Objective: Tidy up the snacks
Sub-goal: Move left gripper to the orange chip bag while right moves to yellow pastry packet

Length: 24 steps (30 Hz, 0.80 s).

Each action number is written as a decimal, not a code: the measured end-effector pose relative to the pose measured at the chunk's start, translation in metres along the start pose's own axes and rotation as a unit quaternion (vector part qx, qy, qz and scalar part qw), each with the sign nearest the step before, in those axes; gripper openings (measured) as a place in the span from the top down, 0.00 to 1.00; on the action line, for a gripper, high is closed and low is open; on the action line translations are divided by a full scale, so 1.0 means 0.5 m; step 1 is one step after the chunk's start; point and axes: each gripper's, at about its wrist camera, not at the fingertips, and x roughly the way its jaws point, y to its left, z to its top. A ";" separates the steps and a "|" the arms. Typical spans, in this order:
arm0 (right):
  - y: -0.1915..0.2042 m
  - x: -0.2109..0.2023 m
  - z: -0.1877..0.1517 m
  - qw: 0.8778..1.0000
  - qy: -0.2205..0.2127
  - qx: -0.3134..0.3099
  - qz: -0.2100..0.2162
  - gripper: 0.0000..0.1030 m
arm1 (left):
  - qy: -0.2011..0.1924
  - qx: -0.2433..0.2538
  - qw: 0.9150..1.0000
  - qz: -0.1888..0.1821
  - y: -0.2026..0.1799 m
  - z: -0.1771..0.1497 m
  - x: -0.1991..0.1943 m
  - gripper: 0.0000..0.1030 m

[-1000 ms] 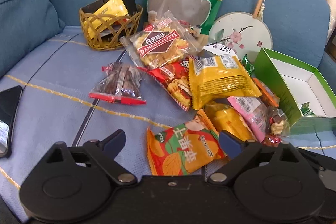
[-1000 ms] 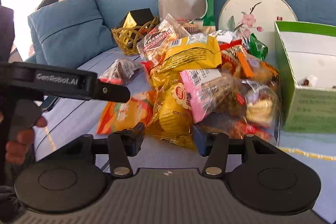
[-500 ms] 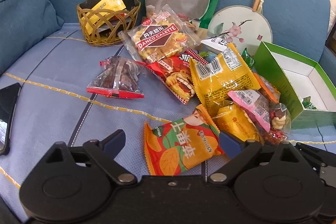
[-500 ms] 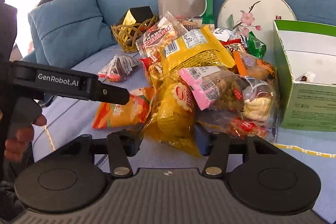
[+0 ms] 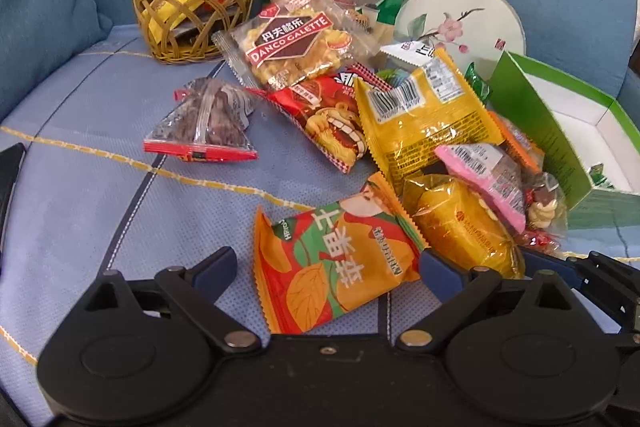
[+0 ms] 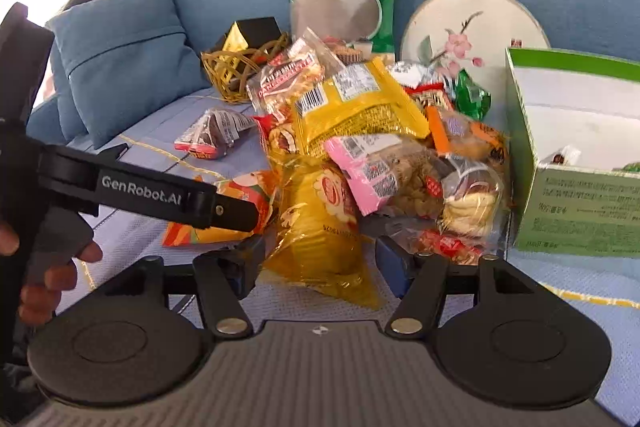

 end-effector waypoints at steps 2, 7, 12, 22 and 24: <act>-0.002 -0.004 0.001 1.000 0.001 0.003 0.003 0.18 | 0.000 0.006 1.000 -0.001 -0.002 -0.001 0.001 0.00; -0.004 -0.009 0.002 1.000 -0.001 0.001 0.004 0.18 | -0.006 0.010 1.000 -0.016 0.001 0.001 -0.002 0.00; 0.005 -0.007 0.000 1.000 -0.005 -0.011 -0.004 0.13 | -0.008 0.020 1.000 -0.020 -0.002 0.005 0.003 0.00; 0.001 -0.011 0.003 1.000 0.008 -0.016 -0.009 0.25 | -0.012 0.052 0.998 -0.045 0.007 -0.002 0.000 0.11; -0.003 -0.018 0.005 1.000 0.010 -0.021 -0.018 0.28 | -0.009 0.050 0.998 -0.047 0.019 -0.004 -0.010 0.32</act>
